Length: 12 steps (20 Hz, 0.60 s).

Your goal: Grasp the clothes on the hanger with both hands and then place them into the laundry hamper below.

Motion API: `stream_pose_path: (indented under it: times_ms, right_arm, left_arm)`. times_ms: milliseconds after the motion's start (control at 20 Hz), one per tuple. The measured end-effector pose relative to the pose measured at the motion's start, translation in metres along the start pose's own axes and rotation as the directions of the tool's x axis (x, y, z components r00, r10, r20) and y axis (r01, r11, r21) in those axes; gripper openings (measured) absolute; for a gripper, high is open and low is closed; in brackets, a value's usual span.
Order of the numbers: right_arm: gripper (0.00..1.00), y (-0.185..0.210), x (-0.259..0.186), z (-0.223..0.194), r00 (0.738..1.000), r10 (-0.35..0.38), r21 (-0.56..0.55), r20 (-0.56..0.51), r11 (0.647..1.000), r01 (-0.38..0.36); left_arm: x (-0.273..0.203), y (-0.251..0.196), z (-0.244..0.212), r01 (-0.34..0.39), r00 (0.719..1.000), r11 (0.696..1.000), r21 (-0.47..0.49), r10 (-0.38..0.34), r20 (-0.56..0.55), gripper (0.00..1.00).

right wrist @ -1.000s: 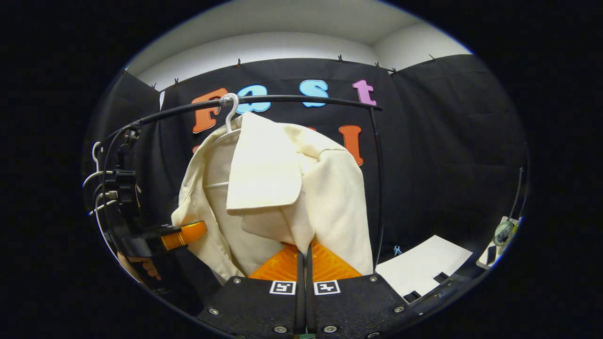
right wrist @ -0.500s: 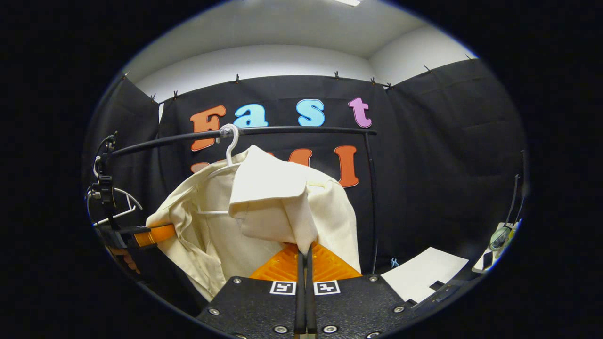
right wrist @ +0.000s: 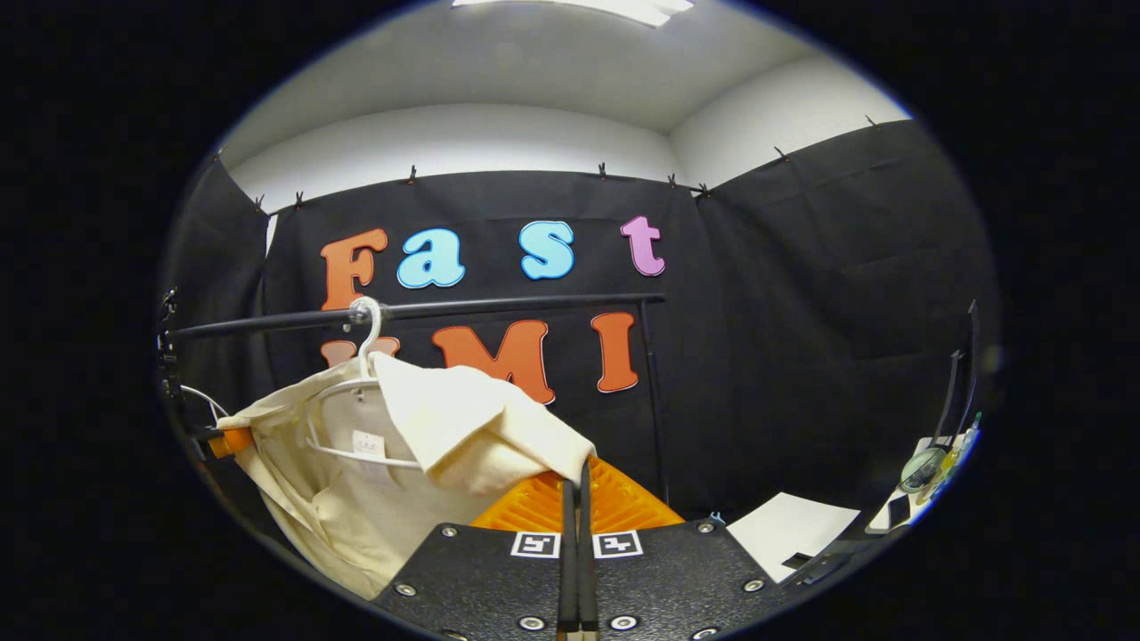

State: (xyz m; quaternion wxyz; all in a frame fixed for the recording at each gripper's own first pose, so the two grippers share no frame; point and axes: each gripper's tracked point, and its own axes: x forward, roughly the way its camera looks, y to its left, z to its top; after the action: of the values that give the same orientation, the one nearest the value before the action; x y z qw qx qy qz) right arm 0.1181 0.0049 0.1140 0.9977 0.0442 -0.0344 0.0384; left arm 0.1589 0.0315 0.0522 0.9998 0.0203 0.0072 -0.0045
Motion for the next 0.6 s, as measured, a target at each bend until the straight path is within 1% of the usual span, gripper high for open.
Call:
stream_pose_path:
  times_ms: [150, 350, 450, 600]
  right_arm:
    - [0.0, -0.019, 0.021, 0.024, 1.0, -0.013, 0.009, 0.016, 1.0, 0.013]
    - [0.0, -0.03, 0.051, 0.041, 1.0, 0.013, -0.023, 0.013, 1.0, -0.012]
    - [0.0, -0.031, 0.066, 0.04, 0.999, 0.037, -0.032, -0.012, 0.999, -0.038]
    - [0.0, -0.032, 0.078, 0.022, 0.997, 0.052, -0.038, -0.065, 0.998, -0.055]
  left_arm:
    - [0.012, 0.013, 0.022, -0.023, 0.999, 1.0, 0.01, 0.023, 0.04, 0.06]
    - [0.022, 0.019, 0.034, -0.041, 0.997, 0.999, 0.028, 0.039, 0.067, 0.06]
    - [0.03, 0.022, 0.033, -0.048, 0.997, 0.998, 0.038, 0.045, 0.064, 0.06]
    - [0.04, 0.023, 0.022, -0.057, 0.998, 0.997, 0.044, 0.055, 0.041, 0.06]
